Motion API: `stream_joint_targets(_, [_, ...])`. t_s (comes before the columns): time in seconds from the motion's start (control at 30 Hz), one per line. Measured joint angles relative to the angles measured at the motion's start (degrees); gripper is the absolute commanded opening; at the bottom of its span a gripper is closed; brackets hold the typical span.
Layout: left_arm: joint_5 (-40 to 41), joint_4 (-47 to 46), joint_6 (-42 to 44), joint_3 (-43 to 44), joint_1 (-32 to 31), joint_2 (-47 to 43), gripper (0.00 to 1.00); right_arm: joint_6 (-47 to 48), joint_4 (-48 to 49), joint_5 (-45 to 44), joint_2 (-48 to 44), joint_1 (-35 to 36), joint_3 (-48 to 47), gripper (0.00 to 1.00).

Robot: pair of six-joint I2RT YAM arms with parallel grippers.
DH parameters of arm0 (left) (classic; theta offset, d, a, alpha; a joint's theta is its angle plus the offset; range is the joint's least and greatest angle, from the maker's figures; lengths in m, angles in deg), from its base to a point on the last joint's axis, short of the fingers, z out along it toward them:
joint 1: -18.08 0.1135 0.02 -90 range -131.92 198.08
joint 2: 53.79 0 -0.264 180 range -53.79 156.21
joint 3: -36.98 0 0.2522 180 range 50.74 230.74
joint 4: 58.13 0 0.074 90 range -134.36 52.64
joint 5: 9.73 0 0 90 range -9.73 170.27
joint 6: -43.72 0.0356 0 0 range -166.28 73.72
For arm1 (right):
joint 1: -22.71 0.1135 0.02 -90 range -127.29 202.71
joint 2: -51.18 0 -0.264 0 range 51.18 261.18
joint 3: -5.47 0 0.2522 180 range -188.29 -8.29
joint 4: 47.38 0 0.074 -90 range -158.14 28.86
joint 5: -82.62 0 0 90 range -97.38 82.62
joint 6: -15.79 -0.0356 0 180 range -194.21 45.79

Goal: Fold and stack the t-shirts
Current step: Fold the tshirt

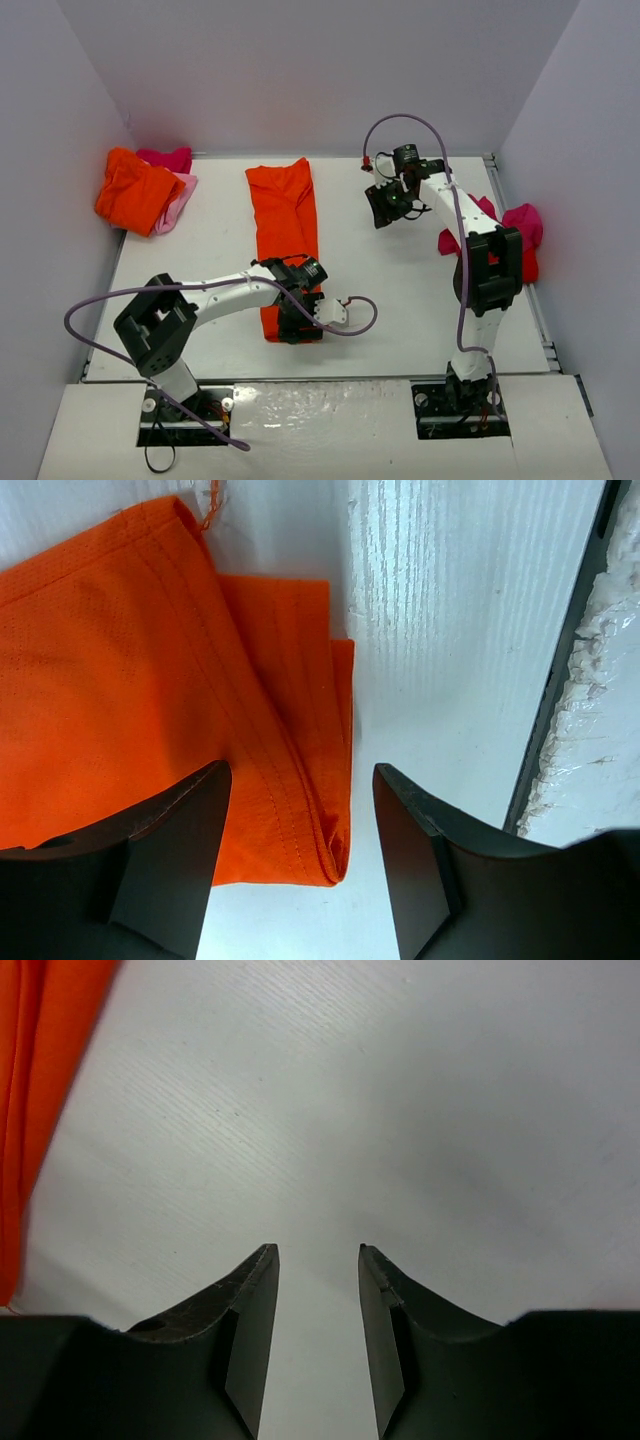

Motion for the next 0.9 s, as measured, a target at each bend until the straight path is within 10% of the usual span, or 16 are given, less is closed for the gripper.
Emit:
stream_joint_targets(0.53, [3.2, -2.4, -0.1, 0.0, -1.5, 2.8, 0.51, 0.7, -1.4, 0.6, 2.1, 2.4, -0.2, 0.36])
stream_joint_targets(0.9, [6.6, -5.1, -0.7, -0.5, -3.1, 3.6, 0.14, 1.1, -1.5, 0.1, 2.4, 5.7, 0.2, 0.37])
